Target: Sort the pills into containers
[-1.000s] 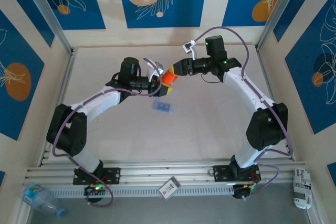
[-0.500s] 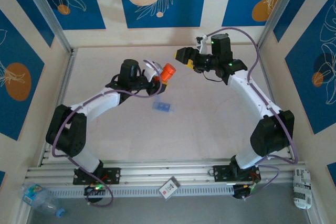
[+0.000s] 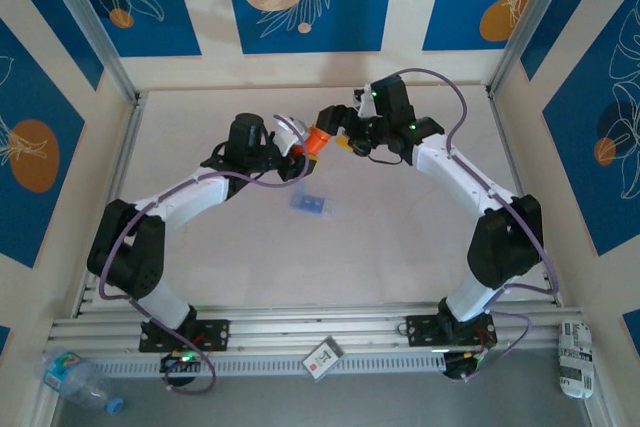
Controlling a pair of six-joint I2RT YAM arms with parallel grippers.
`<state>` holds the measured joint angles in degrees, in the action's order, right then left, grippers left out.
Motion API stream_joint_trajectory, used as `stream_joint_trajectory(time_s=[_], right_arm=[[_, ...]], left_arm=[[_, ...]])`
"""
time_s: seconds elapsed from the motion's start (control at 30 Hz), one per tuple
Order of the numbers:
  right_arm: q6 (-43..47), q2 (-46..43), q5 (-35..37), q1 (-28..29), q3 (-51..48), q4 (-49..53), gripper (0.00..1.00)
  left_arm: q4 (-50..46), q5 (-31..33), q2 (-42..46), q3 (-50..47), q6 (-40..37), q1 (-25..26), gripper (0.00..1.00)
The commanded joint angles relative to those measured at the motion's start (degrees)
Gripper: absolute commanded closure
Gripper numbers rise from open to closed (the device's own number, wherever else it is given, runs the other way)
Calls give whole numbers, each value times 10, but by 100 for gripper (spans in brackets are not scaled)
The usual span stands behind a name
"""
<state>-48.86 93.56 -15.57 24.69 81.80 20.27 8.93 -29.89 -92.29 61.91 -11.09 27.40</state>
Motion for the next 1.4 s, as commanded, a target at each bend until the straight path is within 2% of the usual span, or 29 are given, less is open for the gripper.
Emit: stream_joint_trajectory(time_s=[0.0,0.53,0.77,0.97,1.1,1.3,1.37], right_arm=[[-4,4,5,8,29,5,17],[6,20,-3,20,50,6,30],[10,24,-7,22,50,6,42],[27,22,-10,19,47,7,59],[91,14,-44,2,39,-13,62],[314,5,-220,-42,22,-38,61],[357,0,-237,-51,22,-22,61]], left_arm=[[21,-4,18,-2,-12,3,100],[27,-9,16,-4,-6,6,100],[28,-10,16,-1,-3,8,100],[33,-17,15,0,4,9,100],[33,-69,16,4,22,4,100],[68,-221,7,11,117,-18,100],[89,-251,3,7,149,-20,100]])
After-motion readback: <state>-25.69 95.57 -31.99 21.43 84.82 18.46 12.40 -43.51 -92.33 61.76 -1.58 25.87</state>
